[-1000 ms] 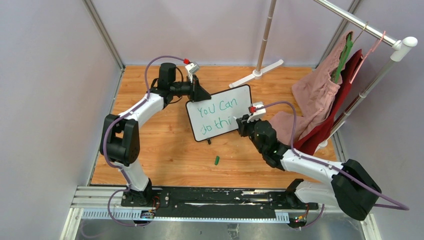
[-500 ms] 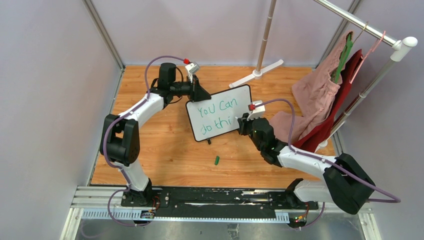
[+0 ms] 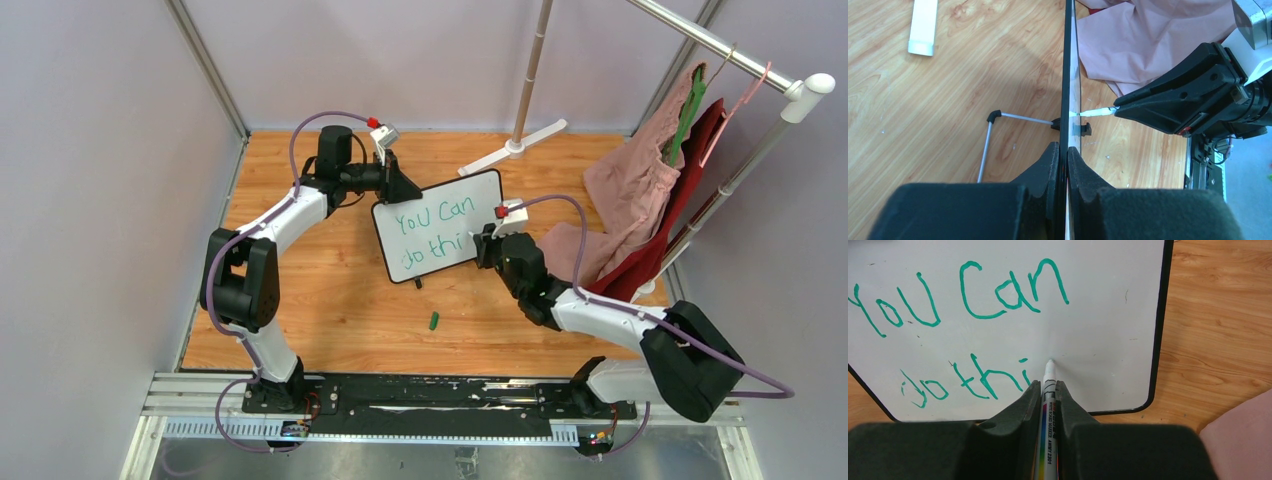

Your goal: Write a sentence on the whiteboard

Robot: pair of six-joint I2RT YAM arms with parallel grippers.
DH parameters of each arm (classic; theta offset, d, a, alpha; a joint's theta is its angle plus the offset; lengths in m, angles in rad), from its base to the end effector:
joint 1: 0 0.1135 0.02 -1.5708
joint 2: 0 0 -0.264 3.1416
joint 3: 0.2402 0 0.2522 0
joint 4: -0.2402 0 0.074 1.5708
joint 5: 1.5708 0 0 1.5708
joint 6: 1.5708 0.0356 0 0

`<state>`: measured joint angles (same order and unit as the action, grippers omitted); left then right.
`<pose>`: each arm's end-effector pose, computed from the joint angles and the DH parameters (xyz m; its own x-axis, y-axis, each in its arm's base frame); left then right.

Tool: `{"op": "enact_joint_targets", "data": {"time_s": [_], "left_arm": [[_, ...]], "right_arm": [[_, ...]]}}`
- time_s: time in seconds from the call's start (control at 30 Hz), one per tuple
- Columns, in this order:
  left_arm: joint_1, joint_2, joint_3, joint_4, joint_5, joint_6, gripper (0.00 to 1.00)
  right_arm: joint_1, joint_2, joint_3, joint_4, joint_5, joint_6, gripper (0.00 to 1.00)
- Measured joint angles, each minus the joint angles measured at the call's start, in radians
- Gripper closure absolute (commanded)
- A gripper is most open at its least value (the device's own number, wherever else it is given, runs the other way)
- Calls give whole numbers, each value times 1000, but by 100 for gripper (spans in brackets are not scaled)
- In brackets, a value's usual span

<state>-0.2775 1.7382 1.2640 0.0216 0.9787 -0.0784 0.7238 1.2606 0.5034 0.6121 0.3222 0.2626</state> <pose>0.3706 -0.1363 0.2743 -0.4875 0.0934 -0.8681 0.8350 0.3407 -0.4322 0.2062 0.1672 0.2247 -0.2067 0.1459 -0.9675 -0.3518 0.9116 0.2127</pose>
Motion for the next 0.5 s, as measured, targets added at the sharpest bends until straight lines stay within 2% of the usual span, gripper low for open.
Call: {"op": "enact_joint_targets", "data": {"time_s": [0.5], "left_arm": [[-2, 0, 0, 0, -7, 0, 100]], "right_arm": [[0, 22, 12, 1, -43, 11, 100]]}}
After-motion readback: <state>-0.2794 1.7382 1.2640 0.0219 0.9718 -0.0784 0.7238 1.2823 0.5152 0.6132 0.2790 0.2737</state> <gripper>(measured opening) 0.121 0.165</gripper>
